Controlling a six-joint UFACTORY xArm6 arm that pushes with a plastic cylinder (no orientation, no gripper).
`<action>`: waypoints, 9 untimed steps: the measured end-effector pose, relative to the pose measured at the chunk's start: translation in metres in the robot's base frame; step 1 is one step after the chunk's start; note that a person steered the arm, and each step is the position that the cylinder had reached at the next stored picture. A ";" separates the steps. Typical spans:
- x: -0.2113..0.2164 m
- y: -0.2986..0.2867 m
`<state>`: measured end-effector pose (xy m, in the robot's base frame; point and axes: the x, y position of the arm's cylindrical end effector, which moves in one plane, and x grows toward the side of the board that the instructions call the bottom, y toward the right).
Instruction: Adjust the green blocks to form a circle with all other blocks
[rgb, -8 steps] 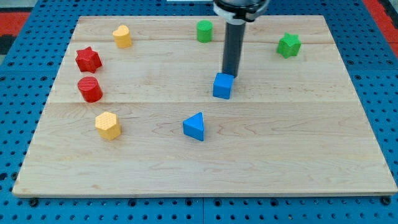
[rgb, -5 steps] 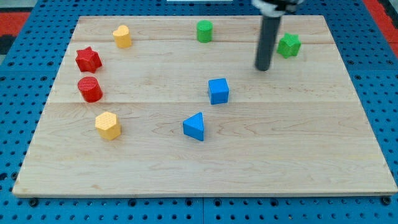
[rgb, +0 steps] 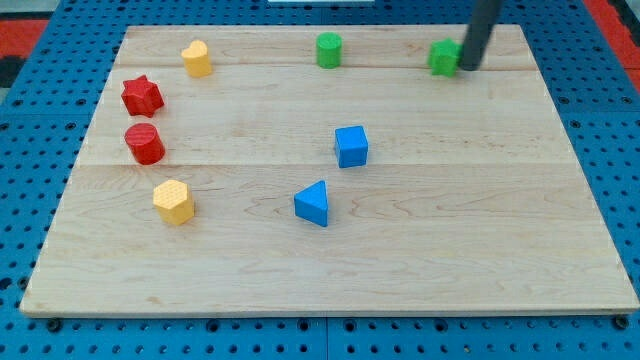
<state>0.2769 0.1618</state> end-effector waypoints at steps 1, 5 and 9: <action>-0.001 -0.041; -0.058 -0.076; 0.010 -0.088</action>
<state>0.2867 0.0739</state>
